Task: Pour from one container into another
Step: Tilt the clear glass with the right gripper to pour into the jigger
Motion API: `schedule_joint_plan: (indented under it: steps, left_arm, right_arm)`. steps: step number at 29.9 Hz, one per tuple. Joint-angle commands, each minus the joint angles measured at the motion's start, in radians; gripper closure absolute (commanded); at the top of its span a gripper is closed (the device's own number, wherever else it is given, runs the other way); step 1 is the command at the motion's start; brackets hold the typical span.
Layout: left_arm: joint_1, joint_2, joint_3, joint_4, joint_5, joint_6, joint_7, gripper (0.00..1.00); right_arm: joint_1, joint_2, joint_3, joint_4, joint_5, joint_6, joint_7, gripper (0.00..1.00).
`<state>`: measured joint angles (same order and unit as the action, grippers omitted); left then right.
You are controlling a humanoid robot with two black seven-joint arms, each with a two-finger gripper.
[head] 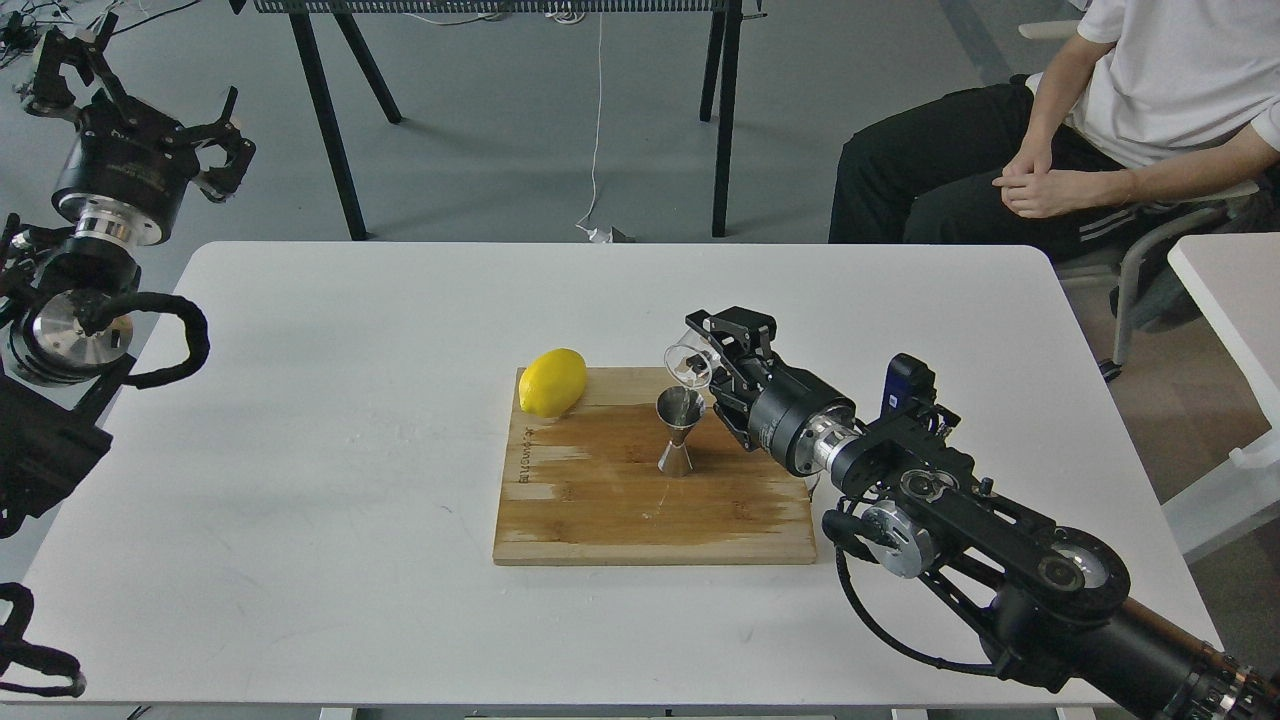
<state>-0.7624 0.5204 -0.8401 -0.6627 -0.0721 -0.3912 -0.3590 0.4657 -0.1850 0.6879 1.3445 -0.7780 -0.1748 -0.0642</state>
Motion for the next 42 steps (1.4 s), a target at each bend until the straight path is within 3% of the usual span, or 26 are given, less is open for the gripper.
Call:
schedule_joint_plan:
  steps: [1, 14, 26, 42]
  left_arm:
    - [0.0, 0.0, 0.0, 0.0, 0.0, 0.0, 0.0, 0.0]
    - [0.0, 0.001, 0.001, 0.0, 0.0, 0.0, 0.0, 0.0]
    - [0.002, 0.001, 0.0, 0.0, 0.0, 0.0, -0.002, 0.0]
    - [0.002, 0.0, 0.0, 0.0, 0.0, 0.0, 0.0, 0.0]
  right_arm:
    - [0.007, -0.005, -0.011, -0.002, -0.029, 0.0, 0.0, 0.74]
    - [0.022, -0.008, -0.048, -0.002, -0.112, -0.023, 0.0, 0.74]
    - [0.047, -0.044, -0.12, -0.005, -0.187, -0.032, 0.04, 0.74]
    - [0.05, -0.059, -0.192, -0.005, -0.279, -0.035, 0.052, 0.74]
